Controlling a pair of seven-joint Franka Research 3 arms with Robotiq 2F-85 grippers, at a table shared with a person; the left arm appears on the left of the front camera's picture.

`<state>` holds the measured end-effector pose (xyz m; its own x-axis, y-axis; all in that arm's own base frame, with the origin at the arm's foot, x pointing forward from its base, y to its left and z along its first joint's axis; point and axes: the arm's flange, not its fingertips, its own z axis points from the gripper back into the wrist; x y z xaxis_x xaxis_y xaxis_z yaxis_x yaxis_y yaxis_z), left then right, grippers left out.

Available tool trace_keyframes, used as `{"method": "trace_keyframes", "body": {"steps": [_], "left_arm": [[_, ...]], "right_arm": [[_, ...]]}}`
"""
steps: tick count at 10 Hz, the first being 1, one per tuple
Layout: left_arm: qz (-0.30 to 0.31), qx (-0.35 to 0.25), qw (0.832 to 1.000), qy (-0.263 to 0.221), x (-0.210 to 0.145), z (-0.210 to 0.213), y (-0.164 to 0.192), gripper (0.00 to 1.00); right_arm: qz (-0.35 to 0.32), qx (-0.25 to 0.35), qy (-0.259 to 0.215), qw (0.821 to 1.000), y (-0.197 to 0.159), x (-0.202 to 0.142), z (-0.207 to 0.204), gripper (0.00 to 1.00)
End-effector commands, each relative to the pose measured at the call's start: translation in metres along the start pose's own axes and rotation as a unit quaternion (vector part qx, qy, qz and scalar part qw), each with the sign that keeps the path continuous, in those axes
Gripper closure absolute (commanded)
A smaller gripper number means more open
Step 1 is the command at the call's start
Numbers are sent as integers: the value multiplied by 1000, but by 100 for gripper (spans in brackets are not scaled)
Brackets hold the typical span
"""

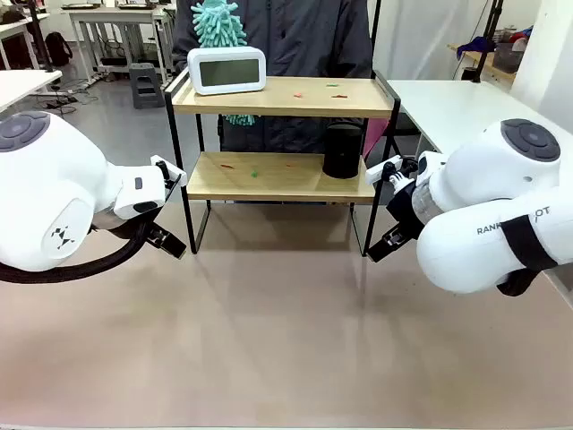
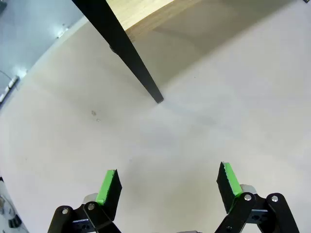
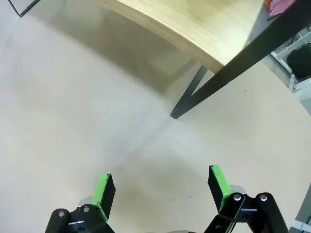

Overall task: Clean the shelf.
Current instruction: Pick up the Duster from the human.

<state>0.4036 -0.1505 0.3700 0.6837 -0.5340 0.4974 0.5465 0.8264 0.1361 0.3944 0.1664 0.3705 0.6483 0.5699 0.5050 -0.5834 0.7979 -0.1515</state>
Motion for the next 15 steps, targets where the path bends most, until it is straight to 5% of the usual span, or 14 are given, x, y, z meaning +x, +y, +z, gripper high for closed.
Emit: {"method": "trace_keyframes", "body": {"steps": [1, 10, 11, 12, 13, 14, 15], "left_arm": [[0, 0, 1000, 0, 0, 0, 0, 0], [0, 0, 1000, 0, 0, 0, 0, 0], [-49, -129, 990, 13, 4, 32, -7, 0], [-19, -214, 977, 10, 2, 81, 0, 0], [28, -256, 966, 19, -11, 129, 22, 0], [131, -276, 951, -40, -36, 178, 66, 0], [224, -269, 931, -107, -68, 212, 109, 0]], "right_arm": [[0, 0, 0, 1000, 0, 0, 0, 0], [0, 0, 0, 1000, 0, 0, 0, 0], [55, 58, 93, 992, 1, -2, 26, 0], [-26, 86, 106, 990, -13, -5, 65, 0], [-150, 150, 67, 975, -46, -19, 110, 0], [-267, 275, -25, 923, -96, -51, 162, 0], [-362, 330, -114, 864, -138, -91, 198, 0]]}}
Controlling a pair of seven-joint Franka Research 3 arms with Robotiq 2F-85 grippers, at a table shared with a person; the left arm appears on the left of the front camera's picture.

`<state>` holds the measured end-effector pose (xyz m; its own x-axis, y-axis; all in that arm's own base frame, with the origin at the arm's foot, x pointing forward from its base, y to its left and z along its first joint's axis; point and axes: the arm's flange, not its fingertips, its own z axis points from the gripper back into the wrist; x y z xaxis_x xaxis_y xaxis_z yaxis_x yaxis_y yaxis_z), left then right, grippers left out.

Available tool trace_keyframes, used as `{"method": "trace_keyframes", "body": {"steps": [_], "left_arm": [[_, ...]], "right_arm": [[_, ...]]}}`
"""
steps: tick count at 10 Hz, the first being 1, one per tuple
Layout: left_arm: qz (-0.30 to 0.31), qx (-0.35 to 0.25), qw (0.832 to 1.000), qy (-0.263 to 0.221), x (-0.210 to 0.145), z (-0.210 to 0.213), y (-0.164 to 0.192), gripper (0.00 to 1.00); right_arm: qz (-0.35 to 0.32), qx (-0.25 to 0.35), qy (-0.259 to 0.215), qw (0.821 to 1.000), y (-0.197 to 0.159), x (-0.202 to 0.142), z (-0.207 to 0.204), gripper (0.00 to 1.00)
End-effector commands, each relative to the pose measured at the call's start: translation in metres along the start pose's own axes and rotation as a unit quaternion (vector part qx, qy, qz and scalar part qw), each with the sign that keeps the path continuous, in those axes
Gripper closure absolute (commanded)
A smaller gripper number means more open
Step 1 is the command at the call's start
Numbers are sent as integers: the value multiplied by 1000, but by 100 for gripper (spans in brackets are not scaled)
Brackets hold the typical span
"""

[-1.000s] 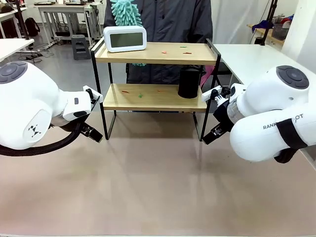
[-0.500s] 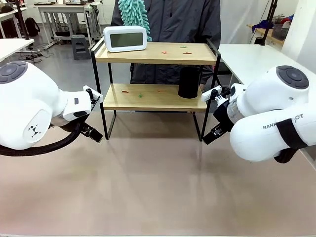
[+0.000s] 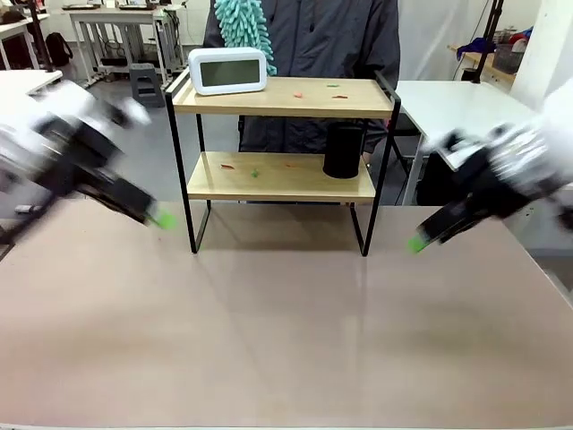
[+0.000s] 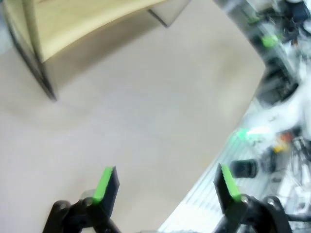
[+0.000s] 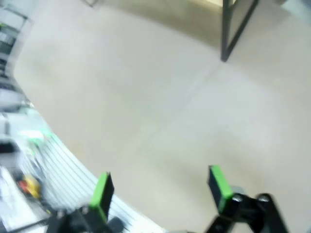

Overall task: Clean the shelf.
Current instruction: Pick up the Duster from the human.

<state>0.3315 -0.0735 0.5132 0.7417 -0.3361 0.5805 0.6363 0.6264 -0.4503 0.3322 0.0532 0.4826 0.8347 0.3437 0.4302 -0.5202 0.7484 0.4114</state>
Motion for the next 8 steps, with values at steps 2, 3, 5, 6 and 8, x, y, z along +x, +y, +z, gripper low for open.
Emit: {"method": "trace_keyframes", "body": {"steps": [2, 3, 5, 6, 8], "left_arm": [[213, -27, 953, -214, -86, 147, 84, 0], [262, -61, 923, -275, -108, 158, 114, 0], [323, -46, 890, -319, -127, 139, 151, 0], [248, -42, 941, -227, -133, 188, 111, 0], [248, -42, 941, -227, -133, 188, 111, 0]], "right_arm": [[-291, 260, -346, 853, -109, -106, 138, 0], [-388, 220, -397, 802, -131, -136, 137, 0], [-441, 140, -414, 784, -142, -157, 110, 0], [-230, 146, -181, 945, -125, -163, 154, 0], [-230, 146, -181, 945, -125, -163, 154, 0]]}}
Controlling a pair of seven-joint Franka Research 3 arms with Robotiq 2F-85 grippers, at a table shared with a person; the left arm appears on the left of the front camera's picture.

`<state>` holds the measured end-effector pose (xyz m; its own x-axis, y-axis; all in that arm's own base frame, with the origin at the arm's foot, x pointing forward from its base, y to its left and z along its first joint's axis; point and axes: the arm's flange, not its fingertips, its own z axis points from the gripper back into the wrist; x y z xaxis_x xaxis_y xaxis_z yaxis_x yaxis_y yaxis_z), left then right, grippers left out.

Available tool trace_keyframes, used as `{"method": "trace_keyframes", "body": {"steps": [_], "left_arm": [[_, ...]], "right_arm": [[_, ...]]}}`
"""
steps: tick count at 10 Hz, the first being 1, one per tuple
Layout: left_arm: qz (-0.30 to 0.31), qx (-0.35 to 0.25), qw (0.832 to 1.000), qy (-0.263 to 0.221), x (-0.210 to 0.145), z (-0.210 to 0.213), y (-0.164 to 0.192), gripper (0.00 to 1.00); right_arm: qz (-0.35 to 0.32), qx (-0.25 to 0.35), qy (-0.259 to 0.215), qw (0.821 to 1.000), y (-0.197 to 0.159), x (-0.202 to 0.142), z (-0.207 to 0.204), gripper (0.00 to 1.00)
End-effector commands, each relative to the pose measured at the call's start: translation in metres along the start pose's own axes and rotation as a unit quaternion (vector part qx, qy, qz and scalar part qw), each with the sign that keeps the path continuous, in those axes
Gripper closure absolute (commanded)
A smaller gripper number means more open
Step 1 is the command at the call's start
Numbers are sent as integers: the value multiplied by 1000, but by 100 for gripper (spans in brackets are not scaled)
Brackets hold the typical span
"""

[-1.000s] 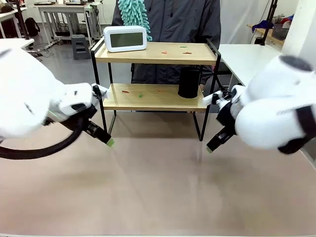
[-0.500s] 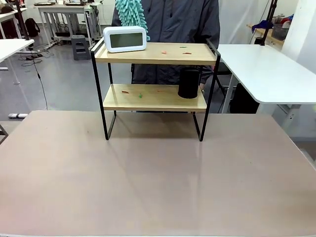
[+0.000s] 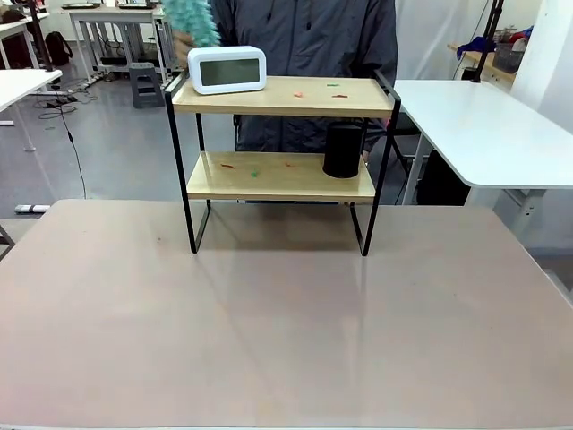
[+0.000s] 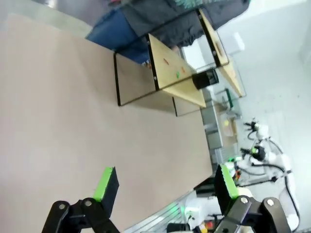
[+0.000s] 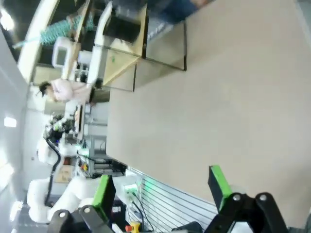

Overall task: Clean the shelf.
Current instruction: Pick up the Duster from the human.

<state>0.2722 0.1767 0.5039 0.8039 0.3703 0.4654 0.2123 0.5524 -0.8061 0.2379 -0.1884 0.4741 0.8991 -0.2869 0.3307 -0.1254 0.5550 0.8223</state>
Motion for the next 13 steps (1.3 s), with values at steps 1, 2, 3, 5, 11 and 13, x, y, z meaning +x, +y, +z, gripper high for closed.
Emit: {"method": "trace_keyframes", "body": {"steps": [1, 2, 3, 5, 11, 13], "left_arm": [[-28, -6, 1000, 6, -4, 6, -12, 0], [-28, -6, 1000, 6, -4, 6, -12, 0], [-28, -6, 1000, 6, -4, 6, -12, 0], [-28, -6, 1000, 6, -4, 6, -12, 0], [51, -22, 995, 86, 85, -22, -74, 0], [108, -32, 980, 163, 136, -82, -86, 0]], "right_arm": [[34, 5, 9, 999, 12, -2, 3, 0], [34, 5, 9, 999, 12, -2, 3, 0], [34, 5, 9, 999, 12, -2, 3, 0], [34, 5, 9, 999, 12, -2, 3, 0], [34, 5, 9, 999, 12, -2, 3, 0], [34, 5, 9, 999, 12, -2, 3, 0]]}}
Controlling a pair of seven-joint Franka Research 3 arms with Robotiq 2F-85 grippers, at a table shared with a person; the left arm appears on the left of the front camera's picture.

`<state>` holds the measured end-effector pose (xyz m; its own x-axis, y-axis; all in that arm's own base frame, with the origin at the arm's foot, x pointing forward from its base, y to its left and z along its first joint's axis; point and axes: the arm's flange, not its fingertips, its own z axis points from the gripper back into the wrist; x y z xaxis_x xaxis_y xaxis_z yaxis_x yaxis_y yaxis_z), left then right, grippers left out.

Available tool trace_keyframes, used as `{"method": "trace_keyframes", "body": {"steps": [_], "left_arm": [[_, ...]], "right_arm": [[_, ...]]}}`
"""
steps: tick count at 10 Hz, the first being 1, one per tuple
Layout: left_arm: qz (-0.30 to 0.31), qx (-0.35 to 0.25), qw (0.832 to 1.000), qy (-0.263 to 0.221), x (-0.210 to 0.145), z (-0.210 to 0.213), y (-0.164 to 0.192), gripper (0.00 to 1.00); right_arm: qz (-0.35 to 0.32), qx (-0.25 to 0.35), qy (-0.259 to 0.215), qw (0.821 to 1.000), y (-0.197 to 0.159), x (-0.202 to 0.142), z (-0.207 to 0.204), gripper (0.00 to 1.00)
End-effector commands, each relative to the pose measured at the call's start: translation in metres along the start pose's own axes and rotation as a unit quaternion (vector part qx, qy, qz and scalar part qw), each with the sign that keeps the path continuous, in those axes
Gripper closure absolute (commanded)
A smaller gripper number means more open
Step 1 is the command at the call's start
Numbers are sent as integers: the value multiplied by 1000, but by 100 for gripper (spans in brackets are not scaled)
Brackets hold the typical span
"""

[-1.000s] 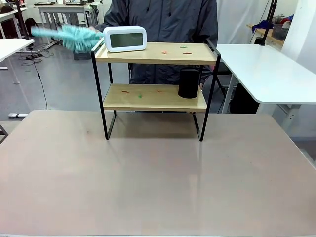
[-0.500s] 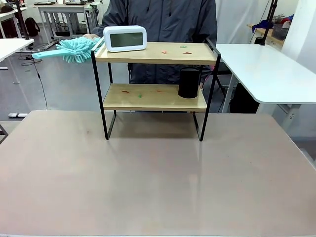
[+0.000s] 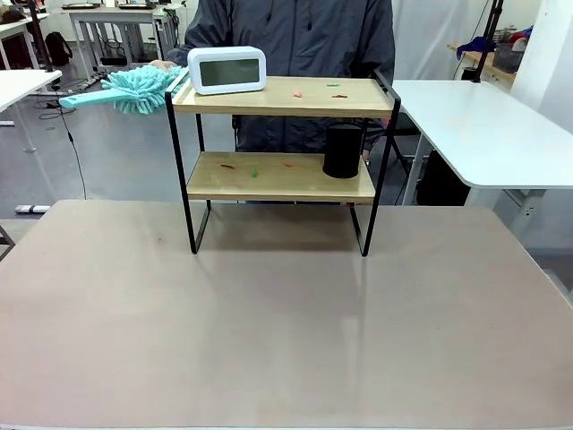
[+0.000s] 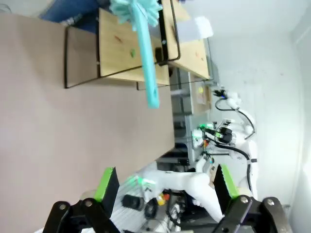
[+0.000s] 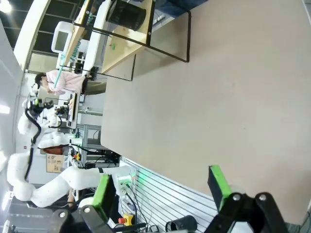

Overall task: Clean the shelf.
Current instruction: Pick up the Duster from the human.

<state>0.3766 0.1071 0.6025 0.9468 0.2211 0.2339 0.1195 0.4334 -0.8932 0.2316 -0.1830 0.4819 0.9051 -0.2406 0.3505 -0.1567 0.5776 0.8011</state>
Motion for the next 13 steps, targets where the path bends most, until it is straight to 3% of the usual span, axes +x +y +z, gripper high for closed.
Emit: {"method": "trace_keyframes", "body": {"steps": [1, 3, 5, 9, 10, 11, 12, 13], "left_arm": [[48, 14, 998, 40, 57, -26, 6, 0], [65, 10, 993, 99, 79, -81, 16, 0], [81, -18, 992, 98, 86, -110, 28, 0], [98, -23, 992, 80, 92, -108, 38, 0], [89, -31, 992, 79, 91, -108, 39, 58], [85, -37, 993, 74, 89, -111, 37, 58], [82, -39, 993, 74, 87, -113, 36, 100], [82, -44, 993, 69, 86, -115, 35, 63]], "right_arm": [[13, 12, -6, 1000, 1, 3, 1, 0], [13, 12, -6, 1000, 1, 3, 1, 0], [13, 12, -6, 1000, 1, 3, 1, 0], [13, 12, -6, 1000, 1, 3, 1, 0], [13, 12, -6, 1000, 1, 3, 1, 0], [13, 12, -6, 1000, 1, 3, 1, 0], [13, 12, -6, 1000, 1, 3, 1, 0], [13, 12, -6, 1000, 1, 3, 1, 0]]}}
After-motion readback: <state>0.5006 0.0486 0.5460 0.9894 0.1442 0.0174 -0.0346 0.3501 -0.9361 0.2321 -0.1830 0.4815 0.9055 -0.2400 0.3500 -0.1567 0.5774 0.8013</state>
